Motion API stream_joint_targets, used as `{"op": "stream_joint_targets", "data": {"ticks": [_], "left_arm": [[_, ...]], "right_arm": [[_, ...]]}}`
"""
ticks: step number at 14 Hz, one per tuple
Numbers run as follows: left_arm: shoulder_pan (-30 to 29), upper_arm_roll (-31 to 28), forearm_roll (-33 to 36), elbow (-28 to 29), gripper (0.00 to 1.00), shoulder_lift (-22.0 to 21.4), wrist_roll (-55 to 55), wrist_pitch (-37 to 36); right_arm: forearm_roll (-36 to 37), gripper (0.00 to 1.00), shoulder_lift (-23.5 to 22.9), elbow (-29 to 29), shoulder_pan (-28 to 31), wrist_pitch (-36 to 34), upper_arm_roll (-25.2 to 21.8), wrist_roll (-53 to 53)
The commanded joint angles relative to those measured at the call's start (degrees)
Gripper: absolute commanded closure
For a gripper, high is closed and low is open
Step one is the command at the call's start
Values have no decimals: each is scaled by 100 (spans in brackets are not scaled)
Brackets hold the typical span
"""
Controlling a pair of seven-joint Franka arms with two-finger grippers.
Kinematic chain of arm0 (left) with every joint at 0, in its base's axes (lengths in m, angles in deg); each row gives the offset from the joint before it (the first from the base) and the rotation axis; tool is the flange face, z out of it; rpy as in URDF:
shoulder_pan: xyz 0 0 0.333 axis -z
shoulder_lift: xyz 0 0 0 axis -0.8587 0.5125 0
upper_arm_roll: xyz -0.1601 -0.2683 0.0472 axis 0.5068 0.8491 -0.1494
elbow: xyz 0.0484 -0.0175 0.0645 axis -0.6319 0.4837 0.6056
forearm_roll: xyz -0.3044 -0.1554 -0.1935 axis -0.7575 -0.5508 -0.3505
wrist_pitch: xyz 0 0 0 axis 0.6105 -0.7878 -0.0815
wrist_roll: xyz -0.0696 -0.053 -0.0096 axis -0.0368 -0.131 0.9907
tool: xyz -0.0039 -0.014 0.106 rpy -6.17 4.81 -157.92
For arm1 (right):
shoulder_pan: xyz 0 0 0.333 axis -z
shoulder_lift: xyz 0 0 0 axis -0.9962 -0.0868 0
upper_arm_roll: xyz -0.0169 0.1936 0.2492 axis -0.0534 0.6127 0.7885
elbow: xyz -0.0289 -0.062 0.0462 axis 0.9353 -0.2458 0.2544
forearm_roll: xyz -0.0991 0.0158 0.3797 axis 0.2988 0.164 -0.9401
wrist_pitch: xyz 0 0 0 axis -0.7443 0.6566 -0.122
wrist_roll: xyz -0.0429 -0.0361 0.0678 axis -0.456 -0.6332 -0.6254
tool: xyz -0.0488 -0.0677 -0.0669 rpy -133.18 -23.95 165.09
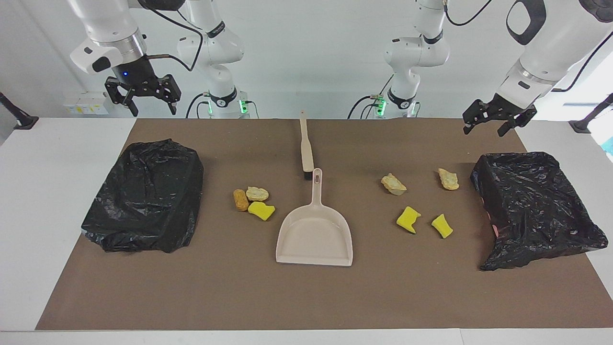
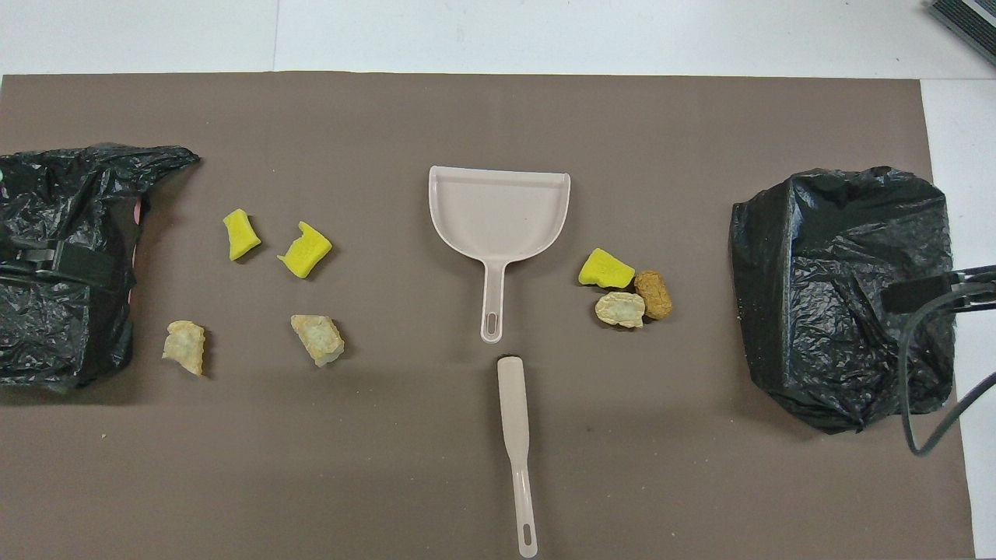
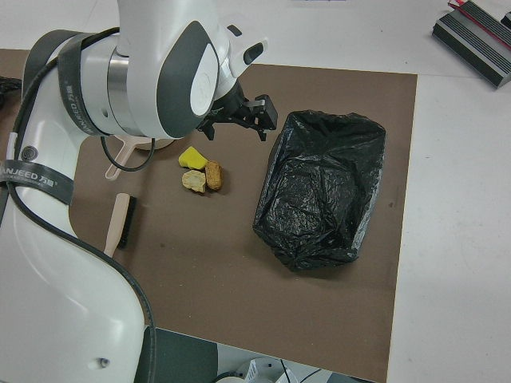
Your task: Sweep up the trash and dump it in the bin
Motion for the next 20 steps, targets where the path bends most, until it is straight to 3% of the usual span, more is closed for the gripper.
{"op": "stream_joint_targets", "data": {"ticks": [1, 16, 20], "left_arm": [[23, 9, 45, 204, 0, -192, -55, -82], [67, 71, 45, 275, 0, -236, -90, -47], [216, 176, 45, 573, 0, -394, -151, 49]], "right_arm": [[82, 0, -24, -89, 49, -33, -4, -161], [-24, 0, -24, -89, 49, -94, 5, -135], [-24, 0, -24, -89, 49, -85, 22, -144]]}}
